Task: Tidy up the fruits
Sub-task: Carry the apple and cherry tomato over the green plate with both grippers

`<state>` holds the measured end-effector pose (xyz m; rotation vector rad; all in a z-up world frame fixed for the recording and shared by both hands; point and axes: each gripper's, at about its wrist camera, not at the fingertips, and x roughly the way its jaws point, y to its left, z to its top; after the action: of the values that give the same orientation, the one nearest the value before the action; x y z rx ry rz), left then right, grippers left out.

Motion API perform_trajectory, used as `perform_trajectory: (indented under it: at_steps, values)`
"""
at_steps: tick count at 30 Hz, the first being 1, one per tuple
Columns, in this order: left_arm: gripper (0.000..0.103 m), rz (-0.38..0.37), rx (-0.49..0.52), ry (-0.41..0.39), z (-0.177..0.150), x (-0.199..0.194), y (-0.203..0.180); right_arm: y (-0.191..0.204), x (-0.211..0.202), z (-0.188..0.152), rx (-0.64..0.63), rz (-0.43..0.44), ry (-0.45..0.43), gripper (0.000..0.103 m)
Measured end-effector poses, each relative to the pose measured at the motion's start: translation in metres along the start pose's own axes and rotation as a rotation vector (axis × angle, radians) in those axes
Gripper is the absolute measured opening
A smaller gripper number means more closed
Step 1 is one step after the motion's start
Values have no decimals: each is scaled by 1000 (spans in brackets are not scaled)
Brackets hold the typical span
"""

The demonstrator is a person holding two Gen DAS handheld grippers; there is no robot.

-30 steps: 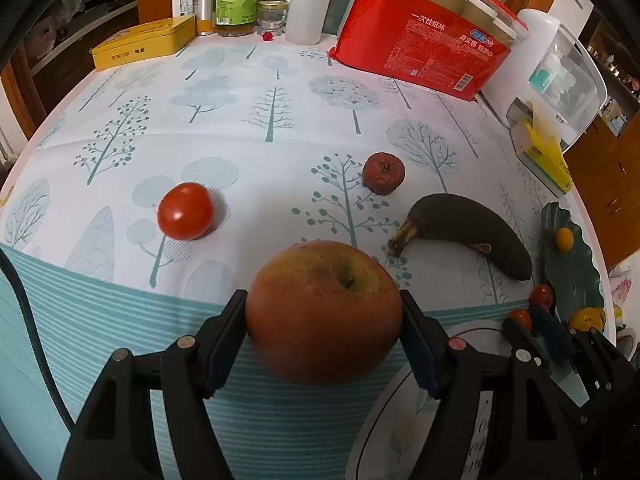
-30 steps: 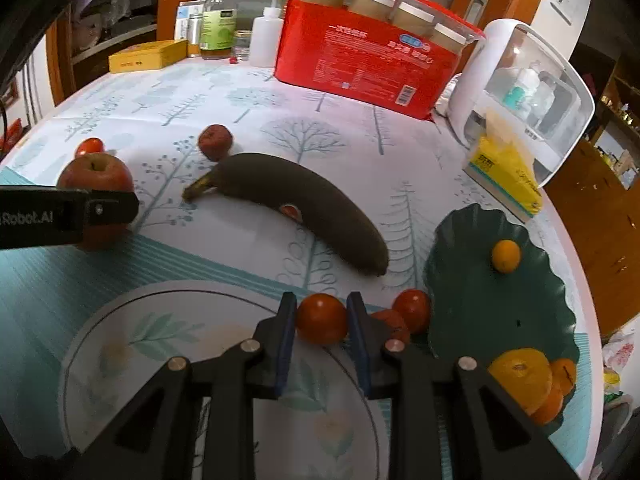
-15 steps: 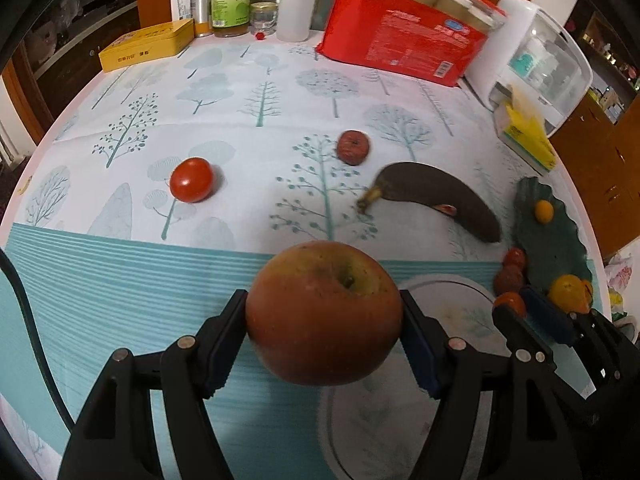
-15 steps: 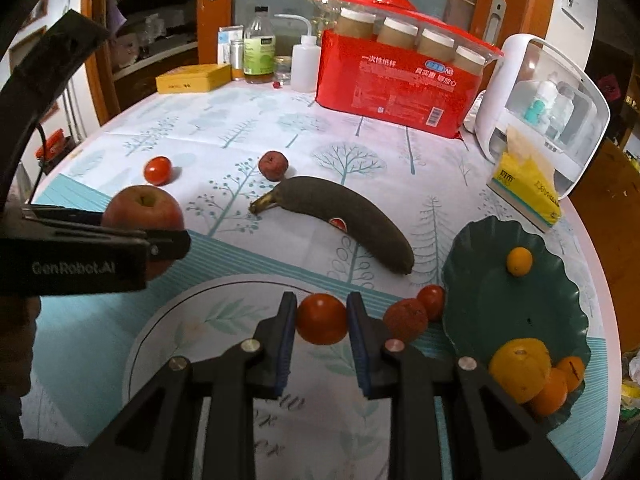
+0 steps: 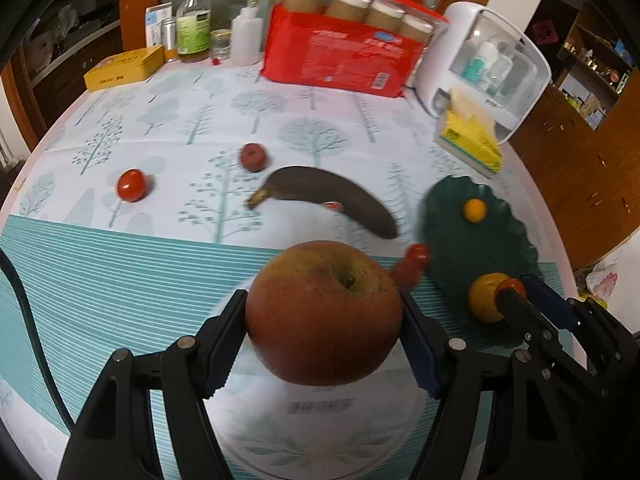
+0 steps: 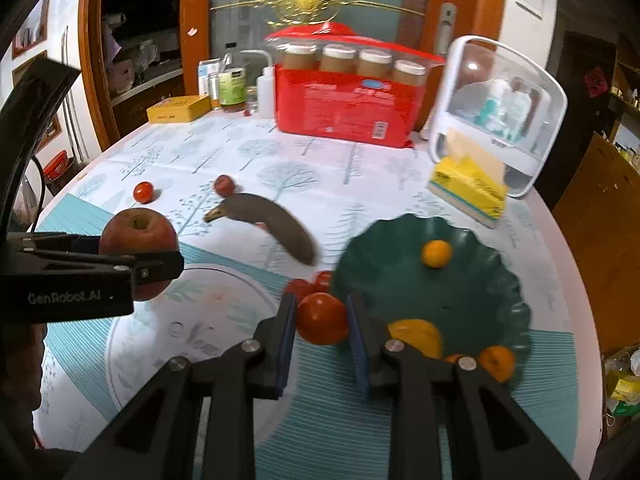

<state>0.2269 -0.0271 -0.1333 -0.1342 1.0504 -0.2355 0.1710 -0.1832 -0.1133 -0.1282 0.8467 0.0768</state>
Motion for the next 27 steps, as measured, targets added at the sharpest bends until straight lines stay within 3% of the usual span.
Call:
perform_trajectory:
  at_steps: [16,27]
  values:
    - [71,-33,52,-62,21,17,-115,-126,-9,-7,58,-8,-18,25]
    - [71,-31,81,24,30,64,-150,-165,24,-18,122,50,41,26]
